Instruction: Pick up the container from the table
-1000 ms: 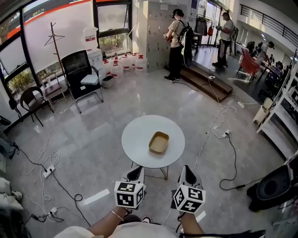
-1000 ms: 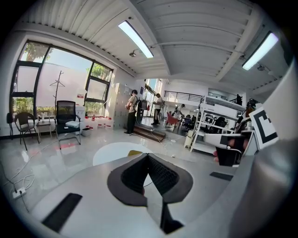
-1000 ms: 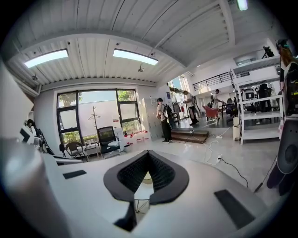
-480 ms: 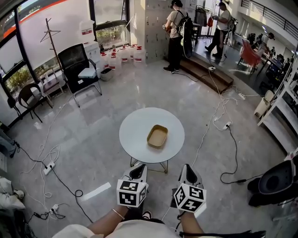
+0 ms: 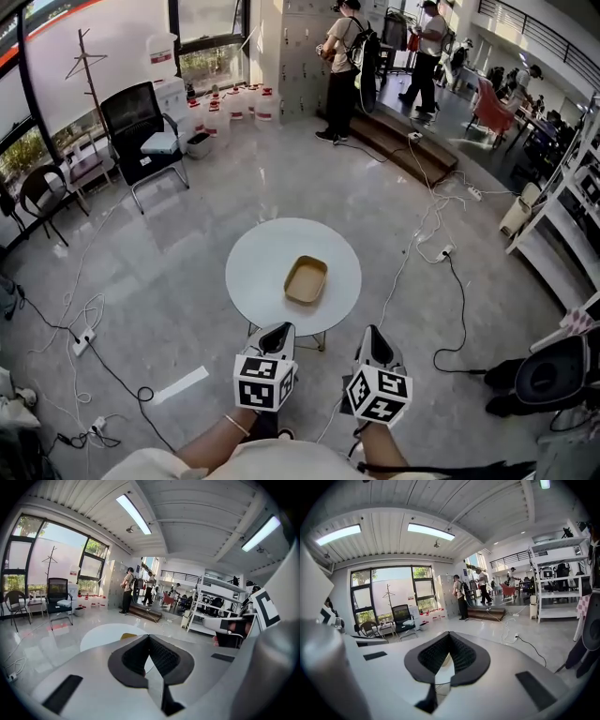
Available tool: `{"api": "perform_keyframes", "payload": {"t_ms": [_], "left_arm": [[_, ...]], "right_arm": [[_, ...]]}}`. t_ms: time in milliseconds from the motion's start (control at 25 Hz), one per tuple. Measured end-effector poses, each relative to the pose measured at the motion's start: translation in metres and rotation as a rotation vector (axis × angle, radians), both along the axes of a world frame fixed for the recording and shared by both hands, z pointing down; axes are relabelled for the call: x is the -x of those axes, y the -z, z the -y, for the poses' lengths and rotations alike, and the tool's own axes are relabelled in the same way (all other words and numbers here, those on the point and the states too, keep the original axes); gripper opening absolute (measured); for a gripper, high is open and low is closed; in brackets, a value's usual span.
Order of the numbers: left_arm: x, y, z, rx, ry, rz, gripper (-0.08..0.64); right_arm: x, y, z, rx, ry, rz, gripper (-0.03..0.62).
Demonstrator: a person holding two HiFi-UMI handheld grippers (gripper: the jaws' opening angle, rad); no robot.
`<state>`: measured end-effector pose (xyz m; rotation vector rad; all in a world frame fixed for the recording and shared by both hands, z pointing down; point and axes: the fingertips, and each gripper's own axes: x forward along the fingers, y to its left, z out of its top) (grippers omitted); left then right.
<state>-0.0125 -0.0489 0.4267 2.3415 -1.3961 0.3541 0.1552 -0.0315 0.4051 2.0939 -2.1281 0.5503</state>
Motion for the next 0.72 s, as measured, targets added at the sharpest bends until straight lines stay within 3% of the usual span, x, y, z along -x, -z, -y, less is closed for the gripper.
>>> {"api": "perform_keyframes", "payload": {"t_ms": [720], "left_arm": [[0.013,0.002,0.114,-0.004,-0.004,-0.004,0.015]], "right_arm": [[0.005,-0.004,0.104,0.022,-0.032,-0.013,0.025]]}}
